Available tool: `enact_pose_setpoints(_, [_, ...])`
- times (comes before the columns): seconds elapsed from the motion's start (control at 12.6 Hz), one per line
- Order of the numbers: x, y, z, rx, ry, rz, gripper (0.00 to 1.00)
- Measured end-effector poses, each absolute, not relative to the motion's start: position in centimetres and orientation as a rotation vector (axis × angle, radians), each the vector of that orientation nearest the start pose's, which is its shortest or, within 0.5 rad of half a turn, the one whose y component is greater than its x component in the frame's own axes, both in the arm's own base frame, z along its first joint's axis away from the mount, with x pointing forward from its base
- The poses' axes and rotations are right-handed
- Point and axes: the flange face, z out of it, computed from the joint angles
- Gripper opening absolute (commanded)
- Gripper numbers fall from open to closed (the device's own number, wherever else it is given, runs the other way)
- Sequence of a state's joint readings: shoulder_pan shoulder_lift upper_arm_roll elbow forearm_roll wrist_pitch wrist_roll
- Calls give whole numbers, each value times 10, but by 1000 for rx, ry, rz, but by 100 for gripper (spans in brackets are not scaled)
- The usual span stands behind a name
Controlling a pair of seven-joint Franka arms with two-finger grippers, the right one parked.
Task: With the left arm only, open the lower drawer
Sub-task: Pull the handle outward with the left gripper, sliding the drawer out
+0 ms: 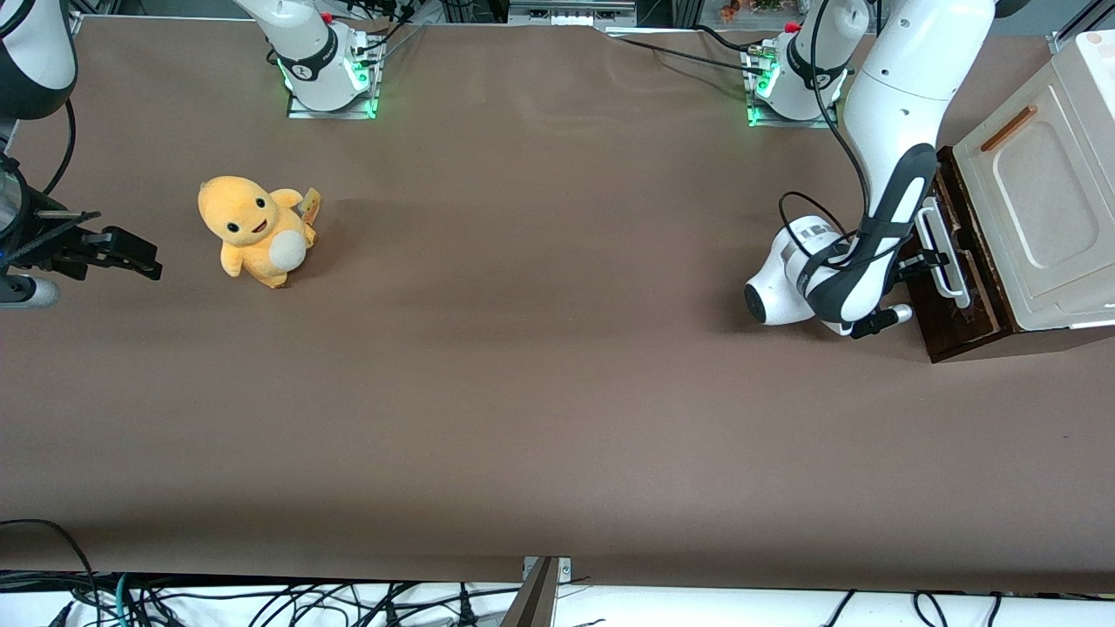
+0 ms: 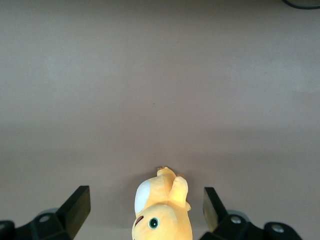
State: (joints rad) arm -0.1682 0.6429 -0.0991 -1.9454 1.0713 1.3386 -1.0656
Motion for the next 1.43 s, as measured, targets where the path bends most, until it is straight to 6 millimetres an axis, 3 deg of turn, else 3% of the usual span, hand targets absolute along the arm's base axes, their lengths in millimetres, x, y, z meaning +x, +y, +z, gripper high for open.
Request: enact_pose_setpoints(1.43, [518, -68, 171, -1708, -191, 250, 14])
